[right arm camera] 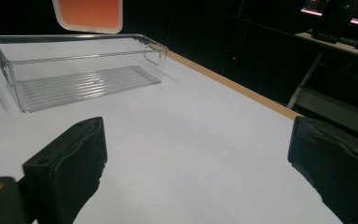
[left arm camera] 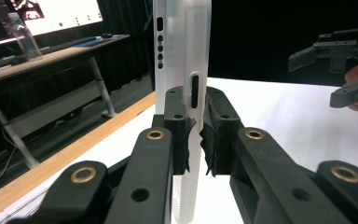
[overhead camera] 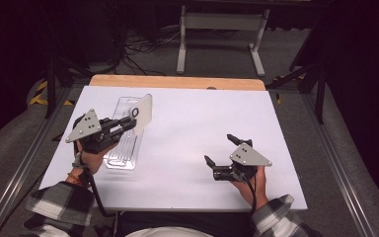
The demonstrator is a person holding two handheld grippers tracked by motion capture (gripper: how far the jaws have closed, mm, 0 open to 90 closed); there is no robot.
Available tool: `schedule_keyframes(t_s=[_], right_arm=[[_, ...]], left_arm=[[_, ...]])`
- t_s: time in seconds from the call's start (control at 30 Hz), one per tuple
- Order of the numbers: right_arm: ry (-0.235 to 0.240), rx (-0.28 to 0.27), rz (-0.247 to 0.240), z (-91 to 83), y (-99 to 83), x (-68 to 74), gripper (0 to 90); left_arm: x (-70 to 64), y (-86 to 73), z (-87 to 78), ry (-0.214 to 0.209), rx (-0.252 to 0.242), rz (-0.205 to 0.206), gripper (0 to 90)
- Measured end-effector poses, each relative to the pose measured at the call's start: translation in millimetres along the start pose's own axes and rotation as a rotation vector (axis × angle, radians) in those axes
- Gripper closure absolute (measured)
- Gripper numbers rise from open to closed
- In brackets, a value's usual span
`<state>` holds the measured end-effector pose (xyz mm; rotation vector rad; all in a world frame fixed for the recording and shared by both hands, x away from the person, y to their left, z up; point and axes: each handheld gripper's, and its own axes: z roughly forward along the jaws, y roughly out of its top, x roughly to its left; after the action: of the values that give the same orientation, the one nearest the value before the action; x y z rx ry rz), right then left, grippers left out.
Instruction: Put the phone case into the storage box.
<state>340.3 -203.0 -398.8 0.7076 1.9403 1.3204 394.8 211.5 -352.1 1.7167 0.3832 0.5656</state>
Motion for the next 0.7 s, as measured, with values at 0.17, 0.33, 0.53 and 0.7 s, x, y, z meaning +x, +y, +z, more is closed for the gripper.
schedule_keyframes(t_s=[0.17,0.33,0.53,0.7], right_arm=[[-0.015,-0.014,-0.004,-6.0,-0.7,-1.7,5.0],[-0.023,0.001,-0.01,-7.6,-3.9,-2.6,5.0],[-0.027,0.007,-0.024,-9.3,-5.6,-3.1,5.1],[-0.024,0.015,-0.031,-9.9,-6.8,-3.1,5.1]], left_arm=[[4.1,-1.4,-3.5,0.006,-0.002,-0.01,81.6],[7.4,-2.5,-6.1,0.018,-0.002,-0.011,81.7],[11.5,-3.7,-9.3,0.027,-0.001,-0.011,81.7],[14.5,-4.6,-11.6,0.035,-0.005,-0.012,81.7]])
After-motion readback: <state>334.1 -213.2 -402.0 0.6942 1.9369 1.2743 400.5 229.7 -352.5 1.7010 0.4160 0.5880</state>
